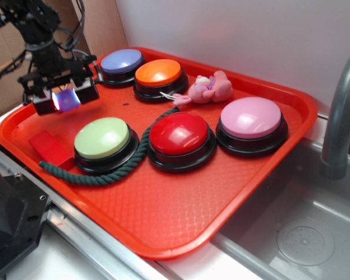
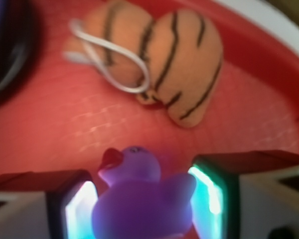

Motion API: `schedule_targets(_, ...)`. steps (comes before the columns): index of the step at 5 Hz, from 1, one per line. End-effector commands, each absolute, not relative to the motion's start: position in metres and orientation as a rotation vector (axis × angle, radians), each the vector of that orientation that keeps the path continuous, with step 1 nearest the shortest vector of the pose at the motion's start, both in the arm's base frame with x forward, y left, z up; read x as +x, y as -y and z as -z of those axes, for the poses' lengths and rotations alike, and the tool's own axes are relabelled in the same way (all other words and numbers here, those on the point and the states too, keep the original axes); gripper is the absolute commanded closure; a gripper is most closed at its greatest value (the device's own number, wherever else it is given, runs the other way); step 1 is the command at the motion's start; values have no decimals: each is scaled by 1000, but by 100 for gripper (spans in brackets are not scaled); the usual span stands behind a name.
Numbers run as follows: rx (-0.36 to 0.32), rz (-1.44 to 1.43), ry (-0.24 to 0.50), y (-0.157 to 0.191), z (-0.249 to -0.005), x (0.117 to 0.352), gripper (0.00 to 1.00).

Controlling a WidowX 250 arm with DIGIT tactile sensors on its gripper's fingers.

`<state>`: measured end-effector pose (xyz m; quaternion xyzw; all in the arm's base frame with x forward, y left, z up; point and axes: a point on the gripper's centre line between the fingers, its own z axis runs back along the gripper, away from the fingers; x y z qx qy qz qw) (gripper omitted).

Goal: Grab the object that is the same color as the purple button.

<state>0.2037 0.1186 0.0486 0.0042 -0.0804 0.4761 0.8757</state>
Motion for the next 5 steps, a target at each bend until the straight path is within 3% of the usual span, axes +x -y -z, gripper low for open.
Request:
schedule_targets(1,0,-637,175,-85,-134,207,100)
schedule_targets(3,-24,-371,151,-25,-173,196,100)
schedule_targets(4,-54,-300,148,-7,-175,188,100)
schedule_targets(5,-104,-355,104,-14,-171,185,100)
